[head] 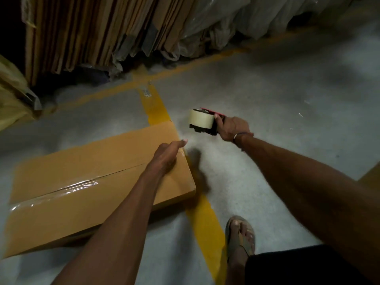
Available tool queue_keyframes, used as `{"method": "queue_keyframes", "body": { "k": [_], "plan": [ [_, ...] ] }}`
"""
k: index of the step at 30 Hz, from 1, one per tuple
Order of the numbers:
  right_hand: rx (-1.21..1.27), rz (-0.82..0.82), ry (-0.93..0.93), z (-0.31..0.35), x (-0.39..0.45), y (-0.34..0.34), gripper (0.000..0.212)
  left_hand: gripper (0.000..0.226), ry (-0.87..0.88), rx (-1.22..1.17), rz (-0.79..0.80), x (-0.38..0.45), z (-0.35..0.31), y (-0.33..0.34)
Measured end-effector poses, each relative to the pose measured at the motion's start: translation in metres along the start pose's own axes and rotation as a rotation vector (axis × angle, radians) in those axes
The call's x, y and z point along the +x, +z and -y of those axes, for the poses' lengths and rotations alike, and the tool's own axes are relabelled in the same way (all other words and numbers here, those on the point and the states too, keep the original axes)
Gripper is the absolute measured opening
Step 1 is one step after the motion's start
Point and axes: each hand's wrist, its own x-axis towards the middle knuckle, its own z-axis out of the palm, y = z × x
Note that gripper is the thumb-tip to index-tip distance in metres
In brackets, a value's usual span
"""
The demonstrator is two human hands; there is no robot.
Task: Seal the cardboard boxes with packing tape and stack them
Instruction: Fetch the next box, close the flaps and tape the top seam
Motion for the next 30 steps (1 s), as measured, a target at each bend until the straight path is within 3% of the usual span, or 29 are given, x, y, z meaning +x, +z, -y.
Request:
{"method": "queue_keyframes", "body": {
  "k": [2, 3, 5, 8, 18, 24, 27, 30],
  "plan": [
    [0.151, 0.06, 0.091, 0.003, -0.019, 0.039, 0.059, 0.052, 0.132, 0.254, -0.107, -0.007, 0.02, 0.003],
    [0.215, 0.09, 0.133, 0.006, -0.032, 0.062, 0.053, 0.052, 0.221, 0.443, -0.183, -0.012, 0.032, 0.006],
    [0.289, 0.121, 0.217, 0.01, -0.057, 0.102, 0.044, 0.068, 0.43, 0.711, -0.302, -0.026, 0.059, 0.01],
    [0.294, 0.147, 0.309, 0.013, -0.086, 0.144, 0.043, 0.087, 0.549, 0.886, -0.296, -0.026, 0.099, 0.017],
    [0.335, 0.261, 0.281, 0.007, -0.105, 0.194, 0.043, 0.084, 0.623, 0.98, -0.363, -0.021, 0.127, 0.024],
    [0.629, 0.309, 0.387, 0.002, -0.111, 0.192, 0.024, 0.083, 0.616, 0.991, -0.338, -0.022, 0.127, 0.024],
    [0.699, 0.152, 0.481, 0.008, -0.119, 0.169, 0.013, 0.084, 0.628, 0.98, -0.343, -0.022, 0.126, 0.023],
    [0.695, -0.19, 0.481, 0.031, -0.125, 0.145, 0.03, 0.084, 0.632, 0.988, -0.34, -0.024, 0.126, 0.024]
  ]
}}
